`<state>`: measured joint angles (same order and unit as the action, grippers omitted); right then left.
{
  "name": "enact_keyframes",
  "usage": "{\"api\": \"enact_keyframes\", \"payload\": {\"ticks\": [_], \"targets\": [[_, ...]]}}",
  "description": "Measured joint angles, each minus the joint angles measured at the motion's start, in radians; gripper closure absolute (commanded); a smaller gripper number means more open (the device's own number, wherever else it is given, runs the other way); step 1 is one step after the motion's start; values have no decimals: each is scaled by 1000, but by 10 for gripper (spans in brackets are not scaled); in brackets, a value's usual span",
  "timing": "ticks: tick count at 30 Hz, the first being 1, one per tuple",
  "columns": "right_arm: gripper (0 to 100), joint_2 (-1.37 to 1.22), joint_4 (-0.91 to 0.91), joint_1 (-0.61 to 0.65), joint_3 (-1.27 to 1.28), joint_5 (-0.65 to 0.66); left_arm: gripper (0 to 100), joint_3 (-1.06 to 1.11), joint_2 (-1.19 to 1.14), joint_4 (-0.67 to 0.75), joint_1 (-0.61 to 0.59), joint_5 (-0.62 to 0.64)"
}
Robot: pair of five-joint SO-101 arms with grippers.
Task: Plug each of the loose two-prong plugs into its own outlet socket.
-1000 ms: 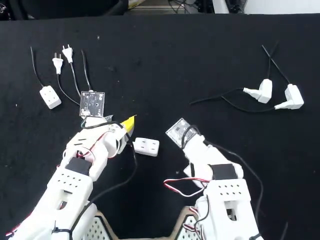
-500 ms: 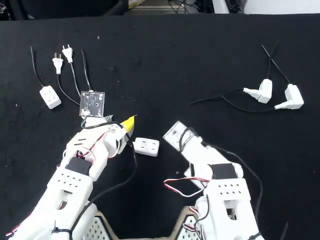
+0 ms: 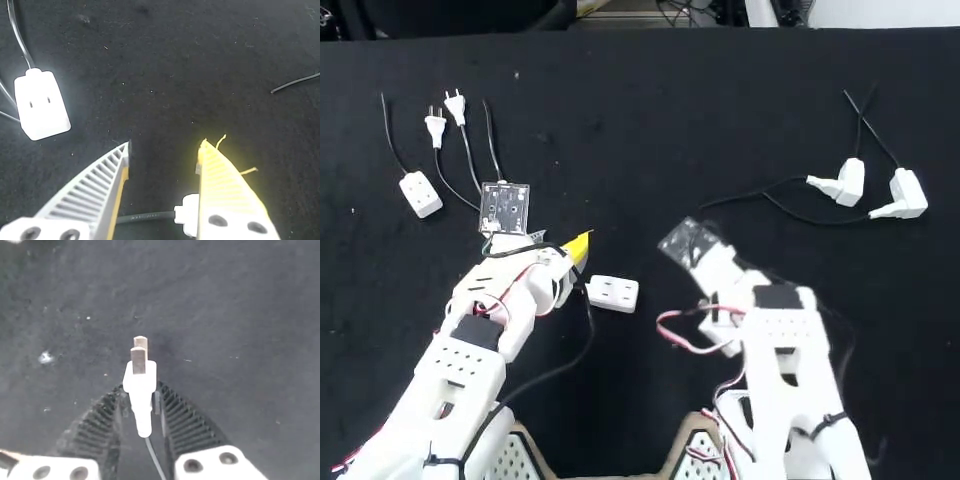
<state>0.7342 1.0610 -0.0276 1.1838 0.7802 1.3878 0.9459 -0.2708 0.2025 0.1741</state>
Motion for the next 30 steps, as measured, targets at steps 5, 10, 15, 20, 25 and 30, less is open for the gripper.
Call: {"api": "enact_keyframes", "payload": {"ticks": [5, 10, 15, 20, 25, 30], "targets": [[988, 0, 109, 97, -63, -121, 780, 0, 0, -8, -3, 0], [988, 0, 103, 344, -64, -233, 780, -58, -28, -141, -100, 0], [988, 0, 34, 494, -64, -356, 780, -176, -192, -210, -140, 0], [988, -2, 28, 595, -64, -407, 780, -298, -437, -218, -147, 0], [988, -2, 32, 680, -64, -408, 780, -381, -612, -219, -147, 0], [988, -2, -29, 713, -32, -410, 780, -400, -638, -219, -147, 0]]}}
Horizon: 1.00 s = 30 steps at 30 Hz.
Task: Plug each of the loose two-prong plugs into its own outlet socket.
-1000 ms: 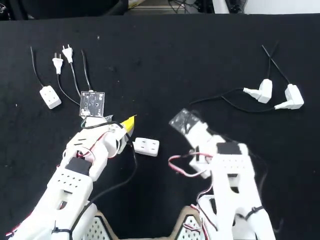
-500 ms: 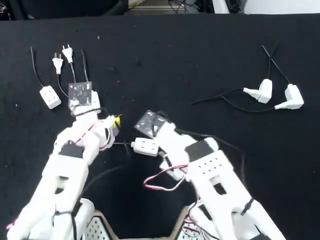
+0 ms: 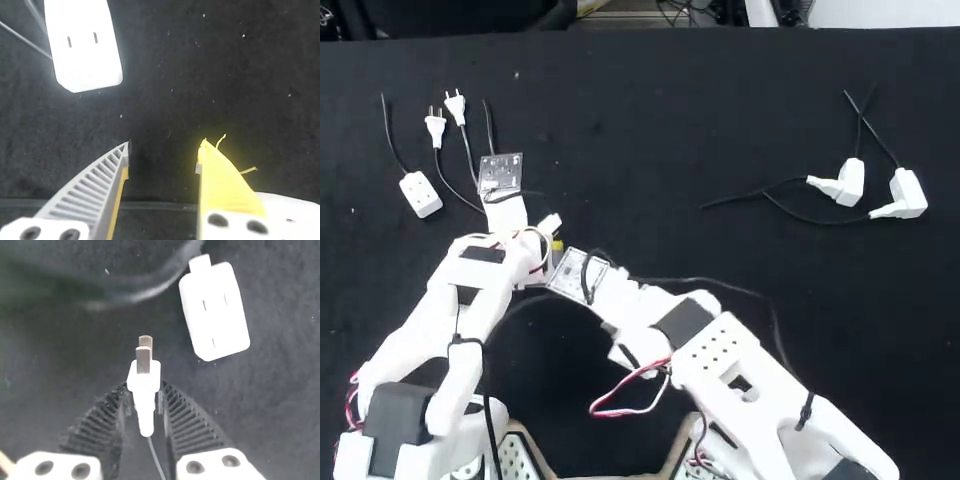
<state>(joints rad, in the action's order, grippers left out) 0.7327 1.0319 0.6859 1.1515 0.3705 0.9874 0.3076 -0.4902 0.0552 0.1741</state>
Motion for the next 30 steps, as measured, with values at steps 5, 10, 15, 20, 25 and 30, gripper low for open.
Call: {"api": "enact_keyframes", "payload": {"ticks": [5, 10, 15, 20, 25, 30], "targets": [[988, -8, -106, -66, 60, 0, 780, 0, -2, -5, 0, 0], [988, -8, -181, -181, 61, 0, 780, -14, -2, -55, 2, 0], [988, -8, -236, -242, 61, 0, 780, -20, -2, -64, 34, -5], [988, -8, -206, -245, 60, -2, 780, -20, -2, -64, 41, -69], [988, -8, 29, -178, -12, 0, 780, -20, -2, -64, 38, -77], [988, -8, -38, -80, 35, 0, 780, -20, -2, -64, 38, -78]]}}
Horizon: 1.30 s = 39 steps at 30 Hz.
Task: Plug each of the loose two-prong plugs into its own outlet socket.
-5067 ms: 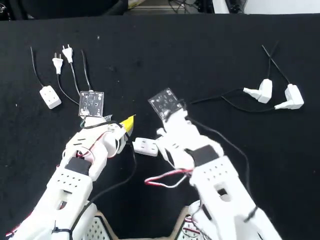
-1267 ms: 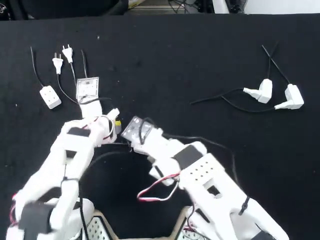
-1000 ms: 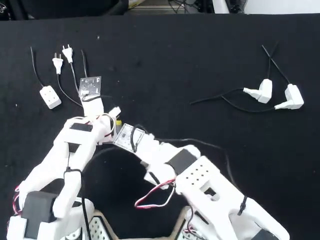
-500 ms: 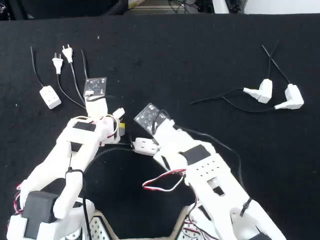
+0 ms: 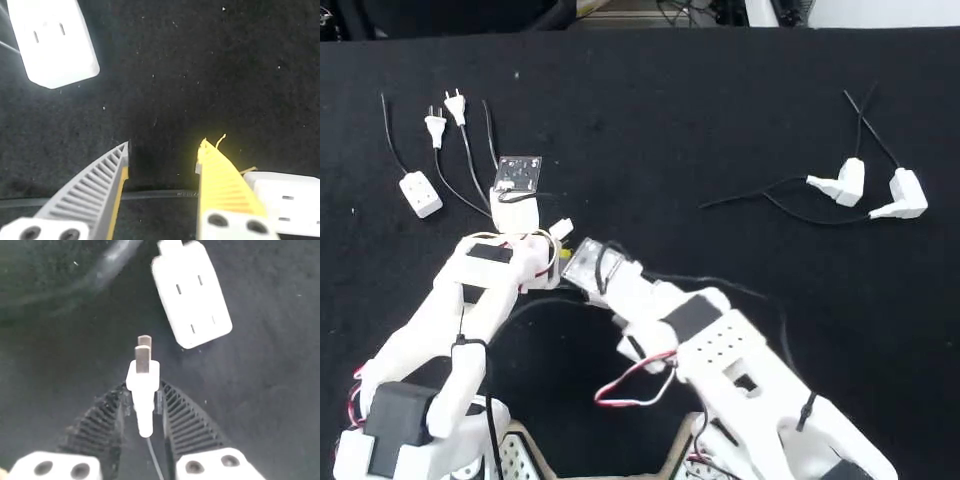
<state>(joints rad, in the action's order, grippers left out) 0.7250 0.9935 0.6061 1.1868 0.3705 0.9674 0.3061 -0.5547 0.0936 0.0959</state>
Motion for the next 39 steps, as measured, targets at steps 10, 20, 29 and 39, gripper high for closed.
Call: {"api": "enact_keyframes", "payload": {"ticks": [10, 20, 29, 39], "targets": [[988, -180, -169, -18, 51, -60, 780, 0, 0, 0, -28, 0], [988, -373, -176, -129, -146, -75, 780, 0, 0, 0, -26, 0], [988, -413, -235, -129, -201, -161, 780, -12, 0, -35, -26, 0], [988, -107, -195, -170, -69, -166, 780, -221, 0, -373, -29, -14]]}}
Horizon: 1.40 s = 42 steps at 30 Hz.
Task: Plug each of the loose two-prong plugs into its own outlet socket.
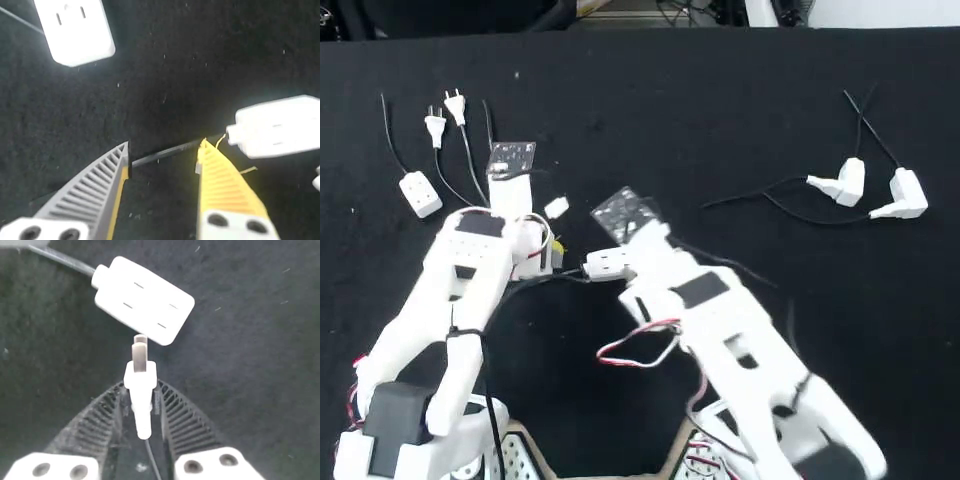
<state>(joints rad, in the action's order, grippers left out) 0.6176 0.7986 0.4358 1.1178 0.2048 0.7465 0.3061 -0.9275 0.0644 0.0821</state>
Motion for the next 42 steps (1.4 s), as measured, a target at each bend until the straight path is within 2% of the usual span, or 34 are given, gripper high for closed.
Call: {"api": "enact_keyframes", "payload": {"ticks": [5, 8, 11, 16, 22, 31, 42], "targets": [[988, 58, 0, -86, 21, 0, 780, -100, -6, -181, -35, -166], [988, 58, 0, -112, 21, 0, 780, -115, -44, -232, -32, -284], [988, 44, 0, -120, 21, 0, 780, -147, -130, -256, -34, -338], [988, 32, 0, -123, 21, 0, 780, -298, -338, -331, -41, -350], [988, 32, 0, -123, 21, 0, 780, -425, -537, -319, -78, -354], [988, 32, 0, -123, 21, 0, 780, -428, -535, -238, -114, -287], [988, 32, 0, -123, 21, 0, 780, -430, -477, -272, -137, -235]]}}
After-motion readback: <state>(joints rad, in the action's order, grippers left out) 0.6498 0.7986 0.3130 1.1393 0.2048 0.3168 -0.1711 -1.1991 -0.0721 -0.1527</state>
